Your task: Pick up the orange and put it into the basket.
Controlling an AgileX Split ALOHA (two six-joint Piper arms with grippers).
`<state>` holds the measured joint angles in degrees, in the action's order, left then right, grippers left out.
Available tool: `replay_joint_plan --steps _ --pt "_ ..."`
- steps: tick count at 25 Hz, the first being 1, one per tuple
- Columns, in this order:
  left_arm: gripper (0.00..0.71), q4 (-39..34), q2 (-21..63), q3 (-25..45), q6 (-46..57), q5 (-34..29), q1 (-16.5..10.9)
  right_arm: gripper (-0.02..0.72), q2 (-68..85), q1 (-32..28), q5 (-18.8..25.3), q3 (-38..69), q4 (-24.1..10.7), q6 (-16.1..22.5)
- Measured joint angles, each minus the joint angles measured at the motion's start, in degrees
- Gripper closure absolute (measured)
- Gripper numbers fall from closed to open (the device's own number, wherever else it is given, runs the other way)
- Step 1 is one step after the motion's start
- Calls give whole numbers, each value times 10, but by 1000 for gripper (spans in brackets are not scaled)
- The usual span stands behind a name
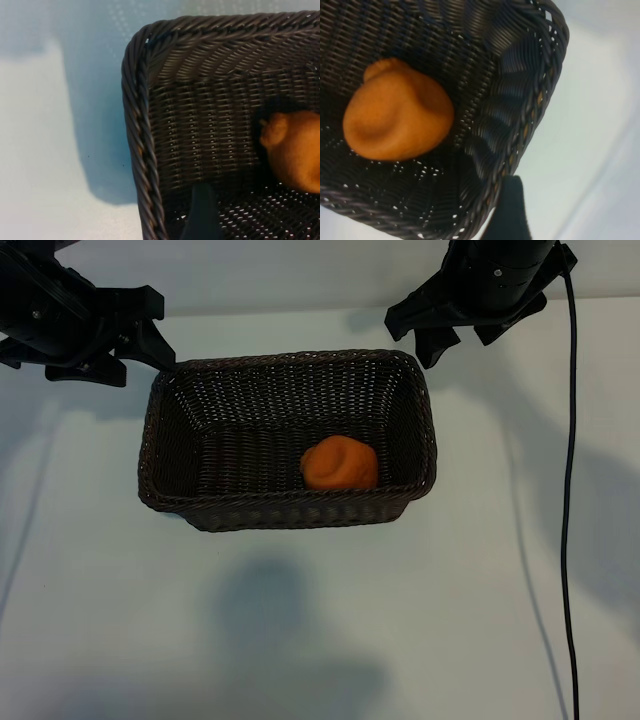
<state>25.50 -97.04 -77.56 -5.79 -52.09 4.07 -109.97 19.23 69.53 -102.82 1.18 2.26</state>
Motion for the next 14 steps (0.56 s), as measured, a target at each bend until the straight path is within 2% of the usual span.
replay_joint_plan --steps 6,14 --pt "121 0 0 0 0 0 0 110 0 0 -1 0 3 0" --pt "121 0 0 0 0 0 0 110 0 0 -7 0 28 0"
